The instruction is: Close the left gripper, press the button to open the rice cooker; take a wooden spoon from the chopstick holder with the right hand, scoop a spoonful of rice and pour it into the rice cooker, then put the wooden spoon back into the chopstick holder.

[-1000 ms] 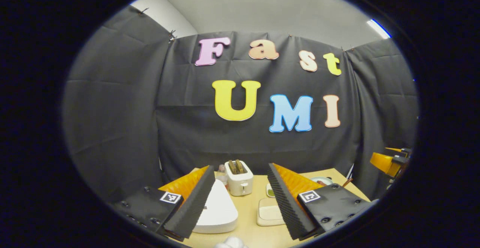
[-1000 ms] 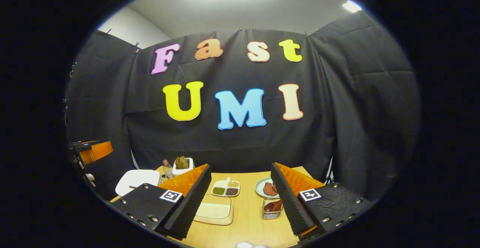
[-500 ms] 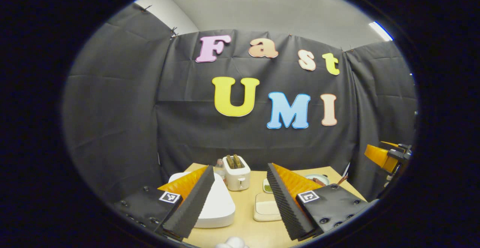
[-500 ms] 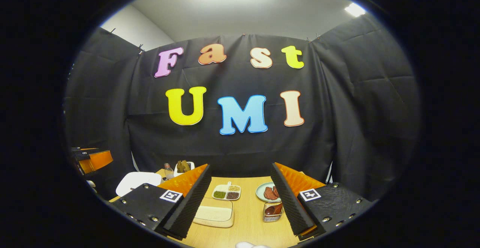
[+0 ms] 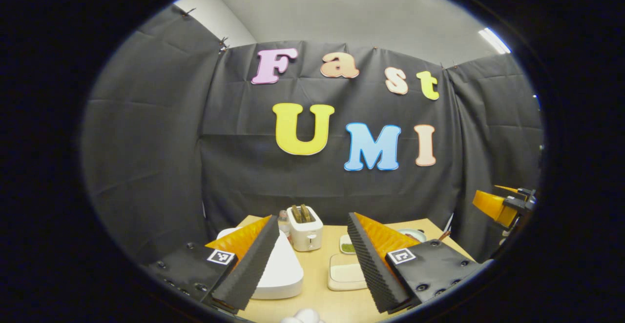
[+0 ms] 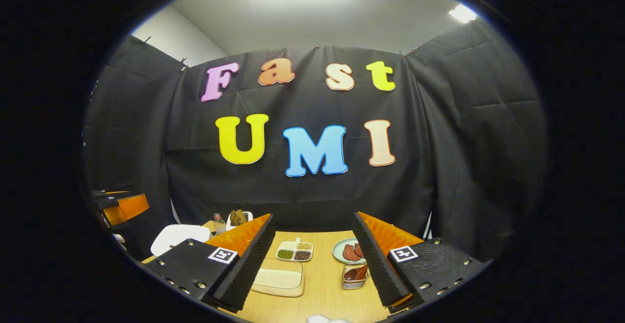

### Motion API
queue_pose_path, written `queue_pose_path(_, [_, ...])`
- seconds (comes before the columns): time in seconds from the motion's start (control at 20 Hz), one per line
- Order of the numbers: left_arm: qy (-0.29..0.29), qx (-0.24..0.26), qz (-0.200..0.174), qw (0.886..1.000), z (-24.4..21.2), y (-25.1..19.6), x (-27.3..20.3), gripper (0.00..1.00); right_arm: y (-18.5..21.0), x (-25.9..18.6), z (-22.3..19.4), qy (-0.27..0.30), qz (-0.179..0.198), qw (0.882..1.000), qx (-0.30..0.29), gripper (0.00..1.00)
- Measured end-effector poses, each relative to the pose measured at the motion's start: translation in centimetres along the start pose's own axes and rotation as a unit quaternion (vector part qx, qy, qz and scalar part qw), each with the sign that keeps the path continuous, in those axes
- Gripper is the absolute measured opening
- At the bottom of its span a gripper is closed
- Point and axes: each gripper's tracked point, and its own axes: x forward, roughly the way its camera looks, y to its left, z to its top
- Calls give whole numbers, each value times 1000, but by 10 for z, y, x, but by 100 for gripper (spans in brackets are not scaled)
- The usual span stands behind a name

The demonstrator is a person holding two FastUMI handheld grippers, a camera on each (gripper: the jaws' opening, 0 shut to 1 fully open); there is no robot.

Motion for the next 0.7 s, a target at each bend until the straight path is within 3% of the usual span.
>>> queue_pose_path(0.7, [-4,-1,5,1000,0,-1,1,96,-1,1,4,-2,2,1000,1,98])
